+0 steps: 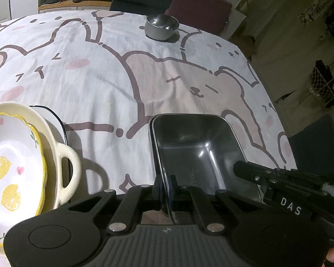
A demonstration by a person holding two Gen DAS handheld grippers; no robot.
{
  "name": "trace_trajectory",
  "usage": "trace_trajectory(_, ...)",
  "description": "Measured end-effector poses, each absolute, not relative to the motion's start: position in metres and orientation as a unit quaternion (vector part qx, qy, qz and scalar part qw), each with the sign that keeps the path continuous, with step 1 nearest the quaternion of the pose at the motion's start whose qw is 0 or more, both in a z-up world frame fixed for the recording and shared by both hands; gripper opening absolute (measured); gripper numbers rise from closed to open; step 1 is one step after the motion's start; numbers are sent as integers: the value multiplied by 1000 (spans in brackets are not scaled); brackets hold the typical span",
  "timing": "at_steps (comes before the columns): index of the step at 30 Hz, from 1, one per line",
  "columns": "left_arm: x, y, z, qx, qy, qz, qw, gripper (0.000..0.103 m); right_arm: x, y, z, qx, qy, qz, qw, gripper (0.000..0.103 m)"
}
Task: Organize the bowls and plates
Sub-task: 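Carry the second steel tray with both grippers toward the stacked plates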
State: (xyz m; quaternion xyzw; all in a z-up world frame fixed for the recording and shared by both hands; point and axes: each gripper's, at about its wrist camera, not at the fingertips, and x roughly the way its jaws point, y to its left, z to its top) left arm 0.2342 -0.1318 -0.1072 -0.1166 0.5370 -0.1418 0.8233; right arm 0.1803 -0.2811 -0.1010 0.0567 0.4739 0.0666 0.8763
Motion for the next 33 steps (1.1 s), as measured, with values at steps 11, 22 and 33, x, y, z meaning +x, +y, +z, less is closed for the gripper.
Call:
trace_trajectory(11,238,-135,-110,-109,536,-138,826,6,186,-283,-107,59,487,60,870,5)
trace_trajectory(22,244,-138,-114,-105,537,-130,827,6,195,-281,-111,60,493,51,866,5)
trace_trajectory(33,245,-137,-114,-104,536,-135,827,7,201,-280,-117,51,501,46,863,5)
